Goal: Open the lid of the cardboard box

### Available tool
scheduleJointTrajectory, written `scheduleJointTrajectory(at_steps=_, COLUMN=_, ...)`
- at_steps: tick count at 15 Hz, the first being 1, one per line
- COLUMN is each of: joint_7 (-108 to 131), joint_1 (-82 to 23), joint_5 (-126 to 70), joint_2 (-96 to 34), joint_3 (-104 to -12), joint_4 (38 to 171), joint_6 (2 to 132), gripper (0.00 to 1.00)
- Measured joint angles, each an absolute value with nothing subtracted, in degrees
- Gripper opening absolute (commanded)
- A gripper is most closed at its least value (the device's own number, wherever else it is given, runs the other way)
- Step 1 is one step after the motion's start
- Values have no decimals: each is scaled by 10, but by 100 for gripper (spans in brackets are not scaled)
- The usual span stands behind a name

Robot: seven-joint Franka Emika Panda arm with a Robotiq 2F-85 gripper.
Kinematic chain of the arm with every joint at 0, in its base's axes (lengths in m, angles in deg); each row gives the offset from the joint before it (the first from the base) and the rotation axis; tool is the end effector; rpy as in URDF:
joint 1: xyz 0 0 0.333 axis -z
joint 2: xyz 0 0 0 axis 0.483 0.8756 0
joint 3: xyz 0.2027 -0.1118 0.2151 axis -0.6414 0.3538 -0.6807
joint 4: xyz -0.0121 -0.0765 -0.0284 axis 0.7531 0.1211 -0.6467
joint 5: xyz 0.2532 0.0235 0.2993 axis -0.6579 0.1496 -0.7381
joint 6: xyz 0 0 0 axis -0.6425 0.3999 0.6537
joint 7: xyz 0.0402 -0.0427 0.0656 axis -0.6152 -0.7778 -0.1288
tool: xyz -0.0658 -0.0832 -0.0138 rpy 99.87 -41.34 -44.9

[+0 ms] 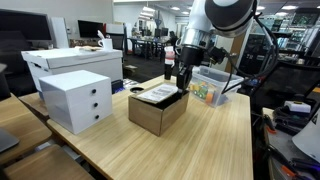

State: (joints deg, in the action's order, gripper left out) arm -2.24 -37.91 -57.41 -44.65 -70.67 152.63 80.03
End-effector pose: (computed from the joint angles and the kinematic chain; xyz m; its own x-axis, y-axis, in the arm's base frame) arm 0.4675 0.1418 0.2884 0.9946 0.0778 0.0689 0.0936 -0.9589 -0.2678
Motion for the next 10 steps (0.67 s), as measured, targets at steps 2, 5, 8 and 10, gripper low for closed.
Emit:
scheduleJointTrajectory(at_steps=2, joint_7=-24, joint_1=-378, joint_5=-574, joint_2=-441, joint_3=-704, joint_4=1526, joint_6=810, gripper=2)
scheduleJointTrajectory(at_steps=5, joint_7=-29, joint_1=-374, joint_5=-574, joint_2=-433, joint_3=-702, joint_4=1526, joint_6=823, gripper=2)
scheduleJointTrajectory(at_steps=8, joint_7=-35, joint_1=-369, joint_5=-575, joint_2=-426, joint_3=-701, joint_4=1526, joint_6=836, gripper=2)
scheduleJointTrajectory(at_steps=10, joint_7=-40, joint_1=-365, joint_5=-575, joint_2=-423, joint_3=-701, joint_4=1526, joint_6=843, gripper=2)
